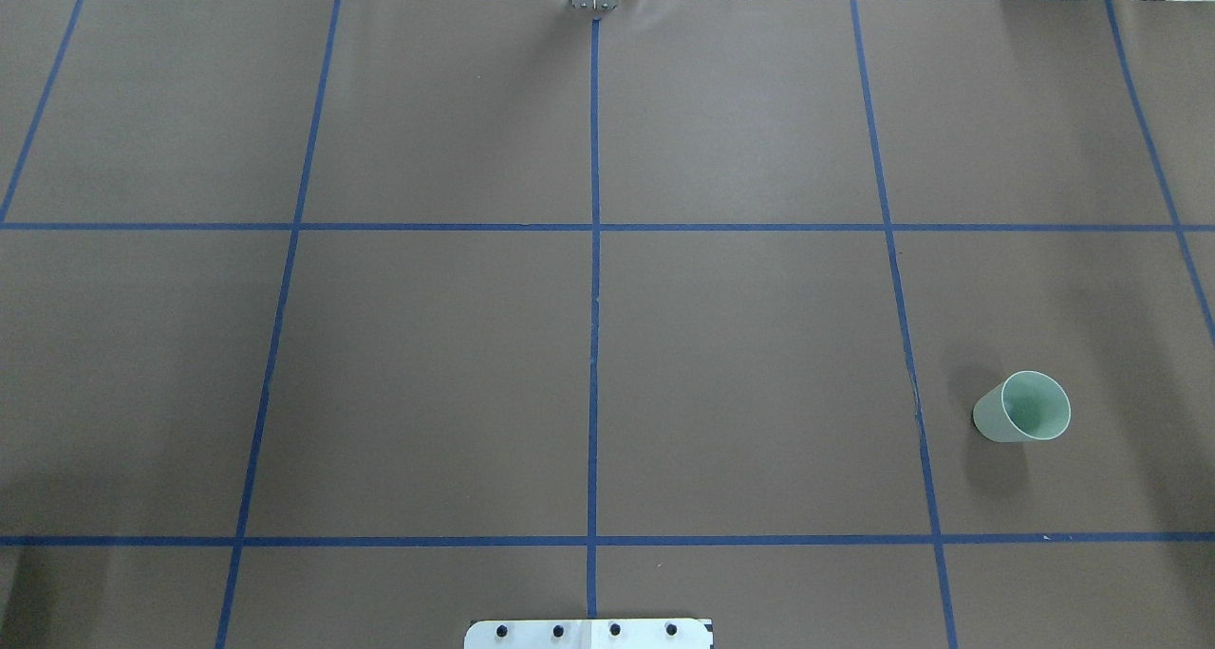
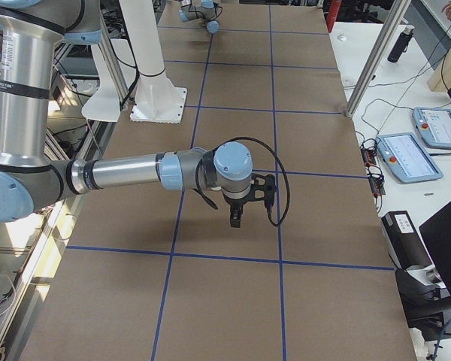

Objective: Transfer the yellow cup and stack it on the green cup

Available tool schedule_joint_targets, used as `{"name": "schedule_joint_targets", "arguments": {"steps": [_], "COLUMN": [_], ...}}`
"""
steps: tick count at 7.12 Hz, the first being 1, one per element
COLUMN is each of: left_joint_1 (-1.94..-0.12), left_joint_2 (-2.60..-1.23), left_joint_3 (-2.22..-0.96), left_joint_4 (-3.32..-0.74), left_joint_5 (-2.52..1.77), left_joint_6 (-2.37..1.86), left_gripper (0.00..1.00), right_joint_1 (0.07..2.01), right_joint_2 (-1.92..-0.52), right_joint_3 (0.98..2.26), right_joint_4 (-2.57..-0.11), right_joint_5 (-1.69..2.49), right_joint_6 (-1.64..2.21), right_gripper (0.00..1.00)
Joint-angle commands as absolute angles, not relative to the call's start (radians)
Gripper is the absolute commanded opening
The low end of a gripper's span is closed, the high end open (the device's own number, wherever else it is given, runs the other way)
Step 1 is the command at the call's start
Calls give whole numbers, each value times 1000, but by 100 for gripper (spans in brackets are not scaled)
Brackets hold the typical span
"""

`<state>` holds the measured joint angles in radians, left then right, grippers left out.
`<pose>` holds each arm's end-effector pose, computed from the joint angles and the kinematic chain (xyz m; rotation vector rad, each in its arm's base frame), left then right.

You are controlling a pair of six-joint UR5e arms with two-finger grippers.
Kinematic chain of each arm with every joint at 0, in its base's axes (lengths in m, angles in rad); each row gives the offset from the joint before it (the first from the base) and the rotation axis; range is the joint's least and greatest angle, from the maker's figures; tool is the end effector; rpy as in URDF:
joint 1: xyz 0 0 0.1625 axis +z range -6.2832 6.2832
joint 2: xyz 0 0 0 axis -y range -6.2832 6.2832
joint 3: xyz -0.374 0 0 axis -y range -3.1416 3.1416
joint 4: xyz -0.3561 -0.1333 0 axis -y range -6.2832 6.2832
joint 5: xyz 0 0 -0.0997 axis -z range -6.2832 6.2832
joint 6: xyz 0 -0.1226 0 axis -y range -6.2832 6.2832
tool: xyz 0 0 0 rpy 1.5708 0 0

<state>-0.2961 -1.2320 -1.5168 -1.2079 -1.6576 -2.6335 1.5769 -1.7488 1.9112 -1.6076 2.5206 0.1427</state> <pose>0.1493 -0.1738 0.8088 0.2227 -0.7913 -1.3211 0.0360 -0.3928 0.5313 0.0510 -0.9543 0.0777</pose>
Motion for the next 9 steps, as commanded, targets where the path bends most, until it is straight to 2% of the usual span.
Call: {"name": "schedule_joint_targets", "arguments": {"steps": [1,2,6,8,9], "left_joint_1": [-299,-328,-827,-1108,-1180], "left_joint_2": [-1220,-1221,-1267,-1513,-1619], "left_joint_3": [-1514,-1522,-1665,-1666,-1660], "left_joint_4": [-1226,-1224,-1232,-1404,-1470], "left_joint_5": [-1634,-1631,-1253,-1116,-1120], "left_joint_6": [-2600,-2553,-1986,-1514,-1332], "left_gripper": [8,0,0,0,0], "right_joint_1": [1577,1577,1577,1577,1575], "right_joint_2": [-1749,-1749,-1749,-1747,-1747], "right_joint_3": [1919,1925,1927,1924,1919], "right_joint_4": [-1608,-1608,-1608,-1602,-1598], "right_joint_5": [2522,2522,2522,2520,2520], "right_joint_6": [153,158,160,160,185], "right_gripper": [100,100,100,100,100]}}
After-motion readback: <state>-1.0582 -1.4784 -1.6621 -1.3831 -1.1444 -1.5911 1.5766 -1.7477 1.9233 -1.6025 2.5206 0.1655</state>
